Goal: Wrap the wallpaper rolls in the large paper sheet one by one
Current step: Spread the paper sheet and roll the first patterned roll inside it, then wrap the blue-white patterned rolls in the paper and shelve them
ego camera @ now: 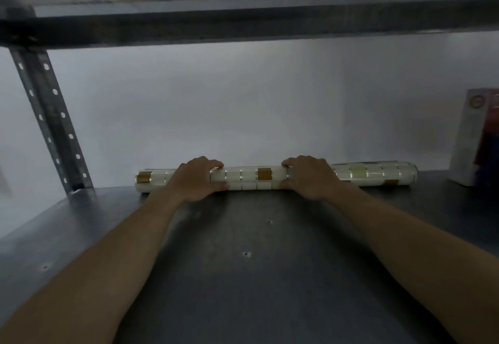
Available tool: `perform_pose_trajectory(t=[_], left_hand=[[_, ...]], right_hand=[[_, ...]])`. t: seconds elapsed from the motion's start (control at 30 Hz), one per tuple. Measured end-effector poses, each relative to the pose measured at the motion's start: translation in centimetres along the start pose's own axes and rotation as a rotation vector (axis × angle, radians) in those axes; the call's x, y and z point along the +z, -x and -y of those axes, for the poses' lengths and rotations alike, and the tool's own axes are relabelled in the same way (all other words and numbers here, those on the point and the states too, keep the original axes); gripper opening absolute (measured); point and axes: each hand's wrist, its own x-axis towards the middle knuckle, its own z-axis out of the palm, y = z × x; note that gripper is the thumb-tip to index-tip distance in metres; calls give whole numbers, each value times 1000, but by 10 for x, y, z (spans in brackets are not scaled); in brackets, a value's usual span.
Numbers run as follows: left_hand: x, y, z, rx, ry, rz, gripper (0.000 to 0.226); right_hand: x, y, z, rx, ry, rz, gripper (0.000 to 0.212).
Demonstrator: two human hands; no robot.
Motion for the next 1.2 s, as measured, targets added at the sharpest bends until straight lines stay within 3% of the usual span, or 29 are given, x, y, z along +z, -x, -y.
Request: perform_pose_trajectory(t=[0.23, 0.63, 0.77, 1.0, 1.2], left_hand=[[-2, 4, -7, -11, 18, 12, 65], [-36, 54, -42, 90, -164, -35, 55], [-52, 95, -72, 52, -223, -24, 66], [-63, 180, -132, 35, -124, -162, 69], [-56, 254, -168, -88, -98, -219, 71]], right_hand=[[-4, 8, 3, -17, -56, 17, 74], [-32, 61, 9, -70, -23, 54, 75], [-49, 94, 17, -83, 19, 67, 74], [-65, 172, 41, -176, -27, -119, 68], [-64, 236, 40, -241, -145, -185, 69]])
